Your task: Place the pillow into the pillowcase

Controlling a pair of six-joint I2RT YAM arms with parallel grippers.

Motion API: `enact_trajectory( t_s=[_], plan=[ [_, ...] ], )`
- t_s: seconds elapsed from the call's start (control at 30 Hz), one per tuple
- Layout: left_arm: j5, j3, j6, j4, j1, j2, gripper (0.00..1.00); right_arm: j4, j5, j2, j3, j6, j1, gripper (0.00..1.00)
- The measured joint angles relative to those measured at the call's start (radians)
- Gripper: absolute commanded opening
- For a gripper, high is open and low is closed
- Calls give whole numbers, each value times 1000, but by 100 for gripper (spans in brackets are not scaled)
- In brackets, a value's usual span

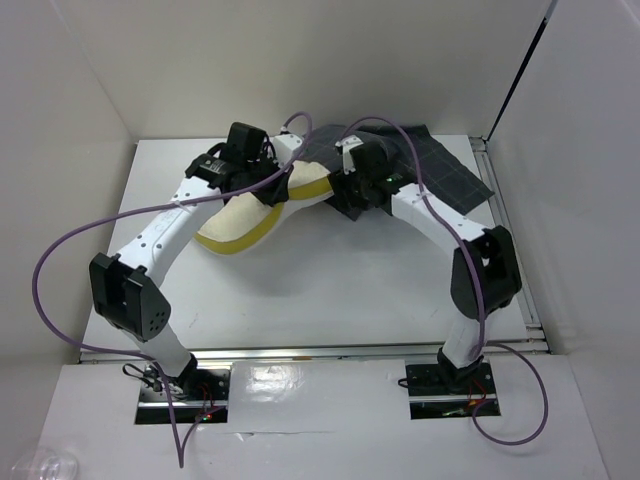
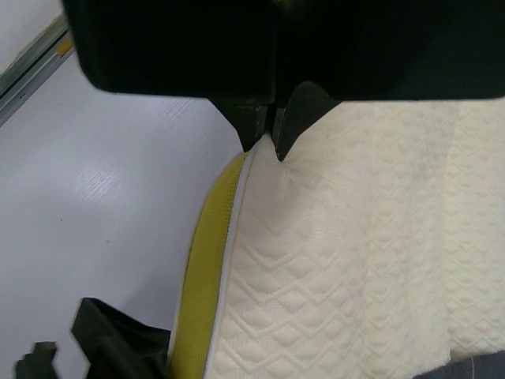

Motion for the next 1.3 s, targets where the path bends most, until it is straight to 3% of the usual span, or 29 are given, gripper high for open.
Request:
enact_trajectory(
  t_s=[0.03, 0.1, 0.13, 0.2, 0.23, 0.27, 0.6, 0.97, 1.3],
  plan=[
    [0, 2, 0, -2, 0, 0, 0, 0, 1, 25, 12, 2, 0, 78],
    [-1, 5, 0, -6, 0, 0, 0, 3, -8, 71, 39, 6, 0, 63],
    [-1, 5, -2, -7, 0, 0, 0, 3, -13, 86, 48, 5, 0, 41],
    [-2, 5, -4, -7, 0, 0, 0, 2, -36, 105, 68, 9, 0, 19],
    [-2, 5, -6, -6, 1, 0, 0, -2, -48, 108, 80, 9, 0, 4],
    [-4, 5, -10, -6, 1, 0, 0, -10, -63, 109, 94, 10, 0, 0],
    [-36, -71, -25, 62, 0, -37, 0, -159, -286, 105, 379, 39, 21, 0],
    [-81, -81, -70, 67, -11, -32, 0, -386, -471, 106, 542, 50, 107, 0],
    [-109, -104, -93, 60, -12, -32, 0, -476, -655, 104, 480, 20, 124, 0]
  ],
)
